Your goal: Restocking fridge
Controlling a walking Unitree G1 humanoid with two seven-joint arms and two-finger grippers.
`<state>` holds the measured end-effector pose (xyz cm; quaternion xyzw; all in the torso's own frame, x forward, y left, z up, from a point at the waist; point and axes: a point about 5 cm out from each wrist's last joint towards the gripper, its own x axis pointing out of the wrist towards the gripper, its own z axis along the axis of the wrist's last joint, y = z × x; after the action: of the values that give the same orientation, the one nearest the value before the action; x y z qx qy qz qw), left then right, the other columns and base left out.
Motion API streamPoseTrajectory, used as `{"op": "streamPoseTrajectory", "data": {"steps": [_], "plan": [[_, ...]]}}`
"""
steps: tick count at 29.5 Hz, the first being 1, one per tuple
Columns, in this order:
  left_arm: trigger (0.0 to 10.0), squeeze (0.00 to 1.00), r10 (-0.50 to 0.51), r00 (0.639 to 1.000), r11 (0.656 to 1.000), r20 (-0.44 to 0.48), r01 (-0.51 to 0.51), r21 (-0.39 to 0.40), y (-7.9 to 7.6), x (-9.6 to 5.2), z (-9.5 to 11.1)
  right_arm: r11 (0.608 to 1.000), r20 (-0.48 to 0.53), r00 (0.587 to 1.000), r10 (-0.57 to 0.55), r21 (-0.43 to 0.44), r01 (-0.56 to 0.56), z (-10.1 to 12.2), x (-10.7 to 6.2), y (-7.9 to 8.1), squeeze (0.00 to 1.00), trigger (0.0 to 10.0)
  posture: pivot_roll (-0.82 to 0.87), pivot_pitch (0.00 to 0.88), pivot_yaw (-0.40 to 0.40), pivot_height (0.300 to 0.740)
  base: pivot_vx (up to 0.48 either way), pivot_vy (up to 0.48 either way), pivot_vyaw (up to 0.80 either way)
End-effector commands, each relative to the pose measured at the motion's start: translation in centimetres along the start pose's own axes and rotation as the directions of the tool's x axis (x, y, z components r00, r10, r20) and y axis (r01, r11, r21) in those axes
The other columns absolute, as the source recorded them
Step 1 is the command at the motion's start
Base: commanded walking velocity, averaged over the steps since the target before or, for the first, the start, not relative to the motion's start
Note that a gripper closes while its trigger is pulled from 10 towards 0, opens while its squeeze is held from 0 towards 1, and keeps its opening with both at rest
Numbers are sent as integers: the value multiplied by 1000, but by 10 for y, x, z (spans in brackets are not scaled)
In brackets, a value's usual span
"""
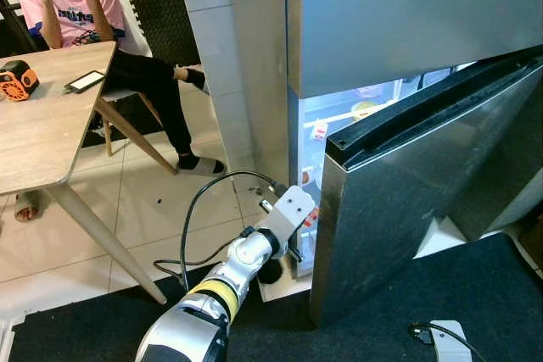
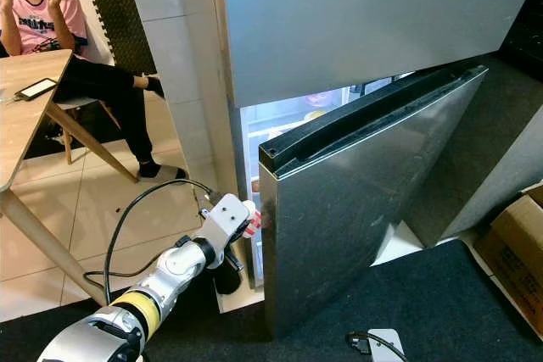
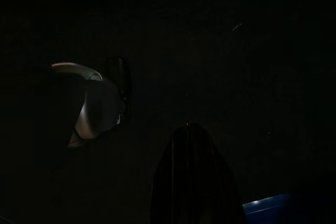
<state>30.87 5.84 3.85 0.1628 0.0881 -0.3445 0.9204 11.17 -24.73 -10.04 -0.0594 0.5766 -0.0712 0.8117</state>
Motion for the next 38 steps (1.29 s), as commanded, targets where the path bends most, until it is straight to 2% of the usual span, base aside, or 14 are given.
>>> {"op": "streamPoseTrajectory", "data": {"steps": [1,12,14,15,16,22,27,29,30,32,33,35,36,38], "plan": [[10000,0,-35,999,999,15,35,-4,-11,2,2,1000,6,1000,-5,7,5,-1,0,-1,0,10000,-58,26,44,740,0,0,0],[10000,0,-183,978,983,104,184,0,-46,12,19,1000,5,1000,-11,6,11,-1,0,-3,0,10000,-65,25,42,740,0,0,0],[10000,0,-183,978,983,104,184,0,-46,12,19,1000,5,1000,-11,6,11,-1,0,-3,0,10000,-65,25,42,740,0,0,0],[10000,0,-228,966,973,121,229,7,-57,15,23,1000,5,1000,-13,6,13,-1,0,-4,0,10000,-76,24,42,740,0,0,0],[10000,0,-336,928,941,161,339,6,-81,17,32,1000,-3,1000,-16,7,16,-5,-1,-6,0,10000,-86,28,42,740,0,0,0],[10000,0,-390,903,918,178,397,0,-93,16,33,1000,-19,1000,-19,-1,19,-10,-1,-7,0,10000,-85,31,41,740,0,0,0],[10000,0,-372,918,925,137,379,-26,-84,9,17,1000,-36,999,-22,-9,21,-14,-2,-9,0,10000,-84,31,41,740,0,0,0],[10000,0,-313,950,949,6,313,-37,-64,-8,-17,1000,-55,998,-22,-22,21,-17,-2,-9,0,10000,-76,30,39,740,0,0,0],[10000,0,-313,950,949,6,313,-37,-64,-8,-17,1000,-55,998,-22,-22,21,-17,-2,-9,0,10000,-76,30,39,740,0,0,0],[10000,0,-241,961,970,-134,242,-11,-46,-27,-49,1000,-70,997,-18,-26,16,-19,-2,-8,0,10000,-72,29,38,740,0,0,0],[10000,0,-241,961,970,-134,242,-11,-46,-27,-49,1000,-70,997,-18,-26,16,-19,-2,-8,0,10000,-72,29,38,740,0,0,0],[10000,0,-152,948,986,-279,165,23,-29,-51,-81,1000,-88,996,-4,-25,2,-21,-2,-7,0,10000,-66,29,37,740,0,0,0],[10000,0,-152,948,986,-279,165,23,-29,-51,-81,1000,-88,996,-4,-25,2,-21,-2,-7,0,10000,-66,29,37,740,0,0,0],[10000,0,-54,908,993,-416,91,70,-17,-75,-107,999,-105,994,18,-42,-23,-23,-2,-5,0,10000,-62,27,33,740,0,0,-759]]}}
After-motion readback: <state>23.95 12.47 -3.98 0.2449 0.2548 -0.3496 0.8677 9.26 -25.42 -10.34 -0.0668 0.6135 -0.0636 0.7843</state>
